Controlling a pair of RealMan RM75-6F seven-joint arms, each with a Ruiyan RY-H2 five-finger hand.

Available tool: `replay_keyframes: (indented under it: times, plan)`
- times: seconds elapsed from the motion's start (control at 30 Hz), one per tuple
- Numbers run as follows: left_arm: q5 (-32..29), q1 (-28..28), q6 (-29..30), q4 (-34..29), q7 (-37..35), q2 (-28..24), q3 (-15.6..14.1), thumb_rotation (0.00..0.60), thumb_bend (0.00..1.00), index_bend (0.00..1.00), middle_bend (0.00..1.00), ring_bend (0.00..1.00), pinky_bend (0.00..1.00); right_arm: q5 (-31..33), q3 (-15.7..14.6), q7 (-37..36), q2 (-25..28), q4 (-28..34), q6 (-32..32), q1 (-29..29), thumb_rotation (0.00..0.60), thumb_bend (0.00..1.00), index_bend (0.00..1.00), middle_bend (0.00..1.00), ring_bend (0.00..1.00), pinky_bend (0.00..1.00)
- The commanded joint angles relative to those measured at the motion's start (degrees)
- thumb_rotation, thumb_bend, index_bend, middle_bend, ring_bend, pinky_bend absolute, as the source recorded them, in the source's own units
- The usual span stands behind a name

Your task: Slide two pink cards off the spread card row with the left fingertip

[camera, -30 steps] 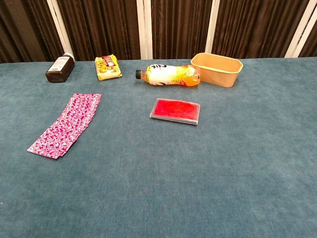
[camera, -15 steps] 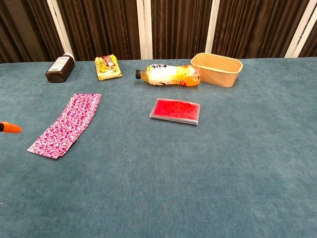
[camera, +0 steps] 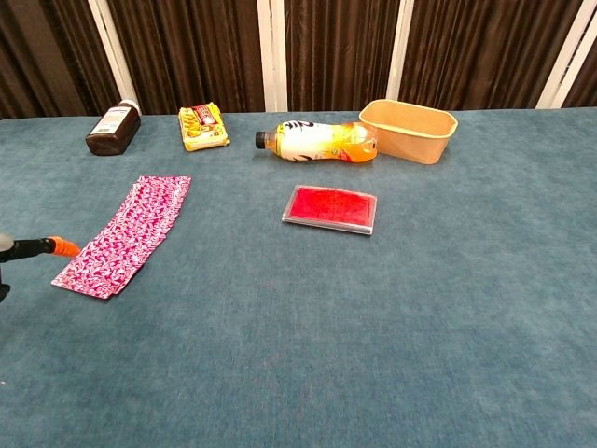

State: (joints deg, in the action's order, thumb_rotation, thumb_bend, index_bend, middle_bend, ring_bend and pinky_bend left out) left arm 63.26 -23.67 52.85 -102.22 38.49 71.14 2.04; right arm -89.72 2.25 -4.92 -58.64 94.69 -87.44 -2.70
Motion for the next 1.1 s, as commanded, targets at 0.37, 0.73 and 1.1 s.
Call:
replay_keyframes:
  times: [0.37,0.73,1.1]
  plan:
    - [-7.7,-4.4,-0.4,0.1,5.9,3.2,-0.8,0.6,0.93,0.05,0.87,0.76,0.7,0.2,0.1,-0.7,0.2,-0.2,-0.2,0.2,0.6,0.31,0.0,0.13,0.22,0.14]
    - [-12.0,-6.5,1.0,-1.0,8.9,3.9,-2.7,0.6,0.93,0.06,0.87,0.76,0.7,0.3,0.3,-1.5,0.4,-0.3,-0.5,0.3,0.6,0.31,0.0,0.13,0.22,0.14]
    - [-14.0,-6.4,5.5,-5.5,12.5,2.4,-6.2,0.6,0.93,0.06,0.87,0.76,0.7,0.1,0.3,-2.1,0.6,-0.3,-0.8,0.4,0.6,0.31,0.0,0.13,0.22,0.14]
